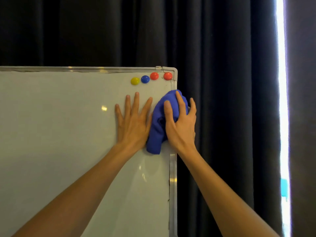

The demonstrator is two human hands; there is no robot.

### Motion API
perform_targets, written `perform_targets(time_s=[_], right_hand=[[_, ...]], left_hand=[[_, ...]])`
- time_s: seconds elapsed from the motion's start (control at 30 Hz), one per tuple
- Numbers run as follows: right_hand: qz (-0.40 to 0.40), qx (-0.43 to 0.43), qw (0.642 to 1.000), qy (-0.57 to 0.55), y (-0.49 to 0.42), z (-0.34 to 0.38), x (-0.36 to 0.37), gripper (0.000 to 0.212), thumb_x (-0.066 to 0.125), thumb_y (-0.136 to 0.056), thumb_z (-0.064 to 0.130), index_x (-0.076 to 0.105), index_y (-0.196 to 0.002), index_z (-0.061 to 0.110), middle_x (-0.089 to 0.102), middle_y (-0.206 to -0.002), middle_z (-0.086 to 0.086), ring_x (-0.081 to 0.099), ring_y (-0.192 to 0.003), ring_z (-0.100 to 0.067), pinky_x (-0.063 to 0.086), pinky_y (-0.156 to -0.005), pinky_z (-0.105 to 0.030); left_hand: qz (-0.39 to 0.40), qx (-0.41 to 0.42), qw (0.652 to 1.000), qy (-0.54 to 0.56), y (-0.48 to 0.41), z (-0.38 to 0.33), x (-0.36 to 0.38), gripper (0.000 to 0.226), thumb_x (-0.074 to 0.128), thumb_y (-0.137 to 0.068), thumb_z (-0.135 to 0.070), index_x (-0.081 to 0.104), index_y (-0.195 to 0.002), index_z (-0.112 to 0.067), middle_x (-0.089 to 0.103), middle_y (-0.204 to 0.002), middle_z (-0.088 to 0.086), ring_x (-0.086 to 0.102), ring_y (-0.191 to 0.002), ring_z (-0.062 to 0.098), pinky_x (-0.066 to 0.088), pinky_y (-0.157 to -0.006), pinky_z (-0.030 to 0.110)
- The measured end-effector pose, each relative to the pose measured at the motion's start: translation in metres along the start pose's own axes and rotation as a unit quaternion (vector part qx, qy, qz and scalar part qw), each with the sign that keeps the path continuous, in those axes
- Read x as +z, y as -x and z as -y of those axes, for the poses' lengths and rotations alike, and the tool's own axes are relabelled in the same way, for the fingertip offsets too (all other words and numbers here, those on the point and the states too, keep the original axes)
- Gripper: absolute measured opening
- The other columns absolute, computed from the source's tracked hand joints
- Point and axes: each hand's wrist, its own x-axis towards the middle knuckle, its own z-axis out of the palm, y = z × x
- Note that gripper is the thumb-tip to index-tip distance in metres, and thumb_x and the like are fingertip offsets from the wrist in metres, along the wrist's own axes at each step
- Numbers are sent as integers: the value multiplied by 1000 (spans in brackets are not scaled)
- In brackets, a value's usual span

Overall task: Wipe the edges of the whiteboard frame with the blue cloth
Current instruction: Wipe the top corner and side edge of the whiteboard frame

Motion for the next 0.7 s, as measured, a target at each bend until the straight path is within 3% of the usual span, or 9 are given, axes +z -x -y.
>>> perform_targets(time_s=[0.1,0.17,0.27,0.37,0.43,0.5,0.6,0.7], right_hand=[[-27,-12,1000,7,-16,2,2,57,36,-93,65,27,-147,50,23,-153,1,38,-132,-18,39,-100,-33],[-23,-20,999,7,-13,-2,4,55,39,-96,58,24,-148,49,35,-142,3,53,-109,-7,49,-84,-23],[-13,-23,999,-18,16,-14,4,50,45,-98,50,23,-142,57,49,-127,12,59,-89,4,45,-66,-10],[3,-1,999,-52,60,-26,-2,47,49,-98,45,28,-135,66,57,-119,17,63,-94,2,52,-75,-18],[24,15,999,-43,86,-29,-8,47,47,-95,50,25,-129,74,57,-116,22,60,-97,9,48,-72,-15],[33,27,999,-20,99,-26,-11,47,41,-90,63,22,-132,74,51,-126,23,55,-103,14,46,-74,-13],[25,15,998,50,88,-14,-5,69,29,-78,85,20,-141,60,15,-155,17,41,-131,-5,43,-99,-32],[-5,-1,995,103,54,2,7,83,29,-72,90,21,-145,51,7,-157,14,29,-140,-20,38,-104,-41]], left_hand=[[-7,19,1000,-16,3,3,4,89,30,-94,-68,-27,-151,-31,-20,-166,12,-16,-153,37,-6,-120,62],[-13,24,1000,-15,4,5,6,85,26,-95,-68,-31,-147,-32,-21,-166,12,-17,-153,37,-6,-121,62],[-15,22,1000,0,3,6,8,70,9,-99,-63,-29,-149,-33,-22,-166,10,-18,-153,35,-6,-121,61],[-31,19,999,36,3,8,9,67,-9,-95,-55,-15,-158,-33,-17,-168,8,-15,-154,32,-4,-122,59],[-49,17,997,51,4,8,11,65,-7,-99,-53,-8,-160,-32,-12,-168,8,-11,-155,33,-2,-122,59],[-58,20,996,59,6,6,14,67,-2,-98,-54,-5,-161,-31,-9,-169,10,-8,-155,34,-1,-122,60],[-52,34,997,35,5,6,20,65,-6,-99,-56,-16,-157,-29,-14,-167,14,-11,-154,38,-1,-121,62],[-42,46,998,-6,4,9,27,77,8,-97,-64,-31,-150,-25,-21,-165,17,-16,-152,41,-2,-120,64]])
